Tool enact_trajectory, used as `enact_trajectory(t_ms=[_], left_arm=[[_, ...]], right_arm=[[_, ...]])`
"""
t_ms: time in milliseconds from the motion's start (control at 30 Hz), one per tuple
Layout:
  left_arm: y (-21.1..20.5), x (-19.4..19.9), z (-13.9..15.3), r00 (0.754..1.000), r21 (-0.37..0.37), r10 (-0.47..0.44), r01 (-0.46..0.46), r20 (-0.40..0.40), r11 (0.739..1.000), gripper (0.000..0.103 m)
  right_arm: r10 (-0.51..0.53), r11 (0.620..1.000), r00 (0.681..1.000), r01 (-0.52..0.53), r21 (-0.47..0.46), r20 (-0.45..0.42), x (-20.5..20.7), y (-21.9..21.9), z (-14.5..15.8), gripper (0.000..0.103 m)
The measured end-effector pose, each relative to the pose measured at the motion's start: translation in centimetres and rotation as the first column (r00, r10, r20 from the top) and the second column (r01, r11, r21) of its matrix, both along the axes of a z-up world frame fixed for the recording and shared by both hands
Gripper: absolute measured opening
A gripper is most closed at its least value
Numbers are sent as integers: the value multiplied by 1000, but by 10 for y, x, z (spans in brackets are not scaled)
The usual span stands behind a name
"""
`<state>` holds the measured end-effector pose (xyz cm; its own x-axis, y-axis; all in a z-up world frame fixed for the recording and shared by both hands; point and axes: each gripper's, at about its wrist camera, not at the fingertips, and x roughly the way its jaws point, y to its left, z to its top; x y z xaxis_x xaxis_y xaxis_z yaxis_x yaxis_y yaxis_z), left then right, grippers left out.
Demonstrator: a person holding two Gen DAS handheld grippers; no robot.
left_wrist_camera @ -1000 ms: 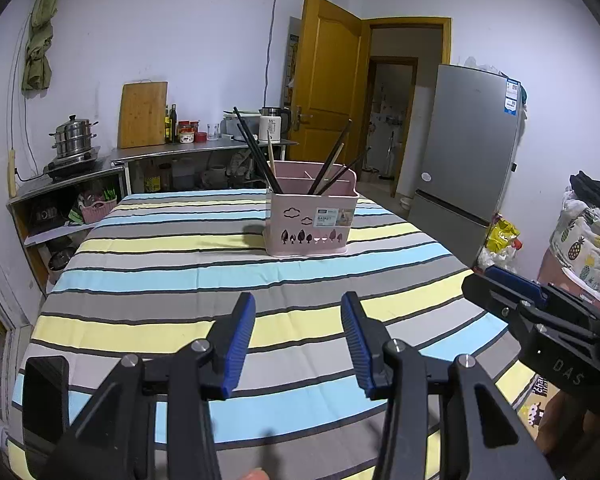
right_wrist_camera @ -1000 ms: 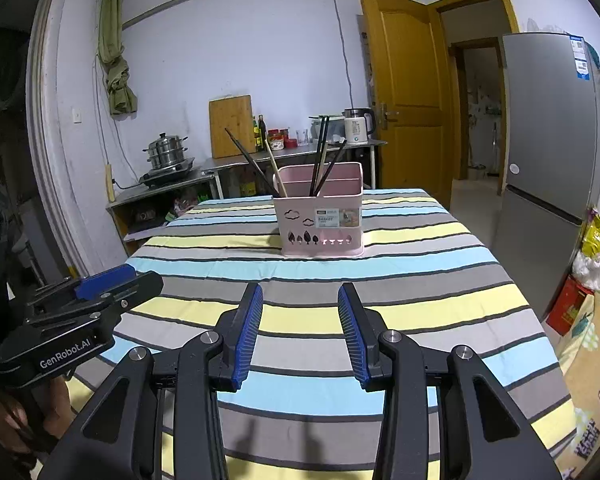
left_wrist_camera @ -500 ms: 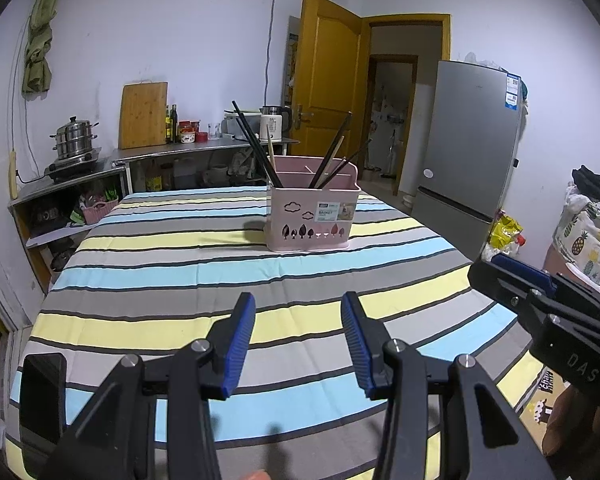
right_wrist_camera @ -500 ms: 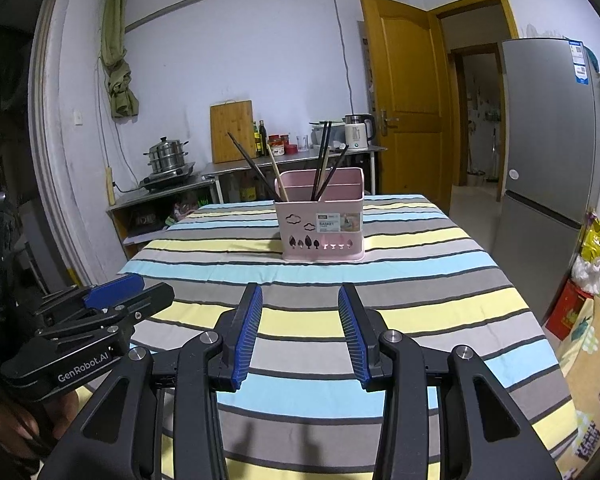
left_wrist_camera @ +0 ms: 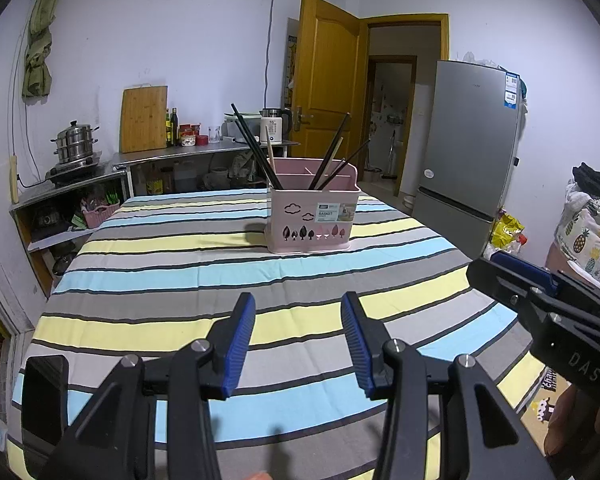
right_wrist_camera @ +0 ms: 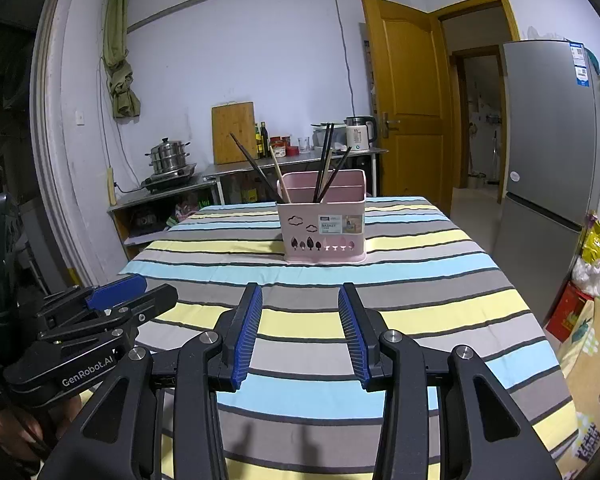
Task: Organize utensils
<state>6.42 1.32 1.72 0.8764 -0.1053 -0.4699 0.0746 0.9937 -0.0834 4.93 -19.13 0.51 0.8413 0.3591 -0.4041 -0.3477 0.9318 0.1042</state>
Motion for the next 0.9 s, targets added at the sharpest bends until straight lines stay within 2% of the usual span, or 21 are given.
enact_trajectory(t_ms=[900], left_arm=[[-3,0,0,1000,11,-1,1,-12,1000,46]], right_arm=[[7,1000,1000,-7,0,-6,2,3,-2,41]])
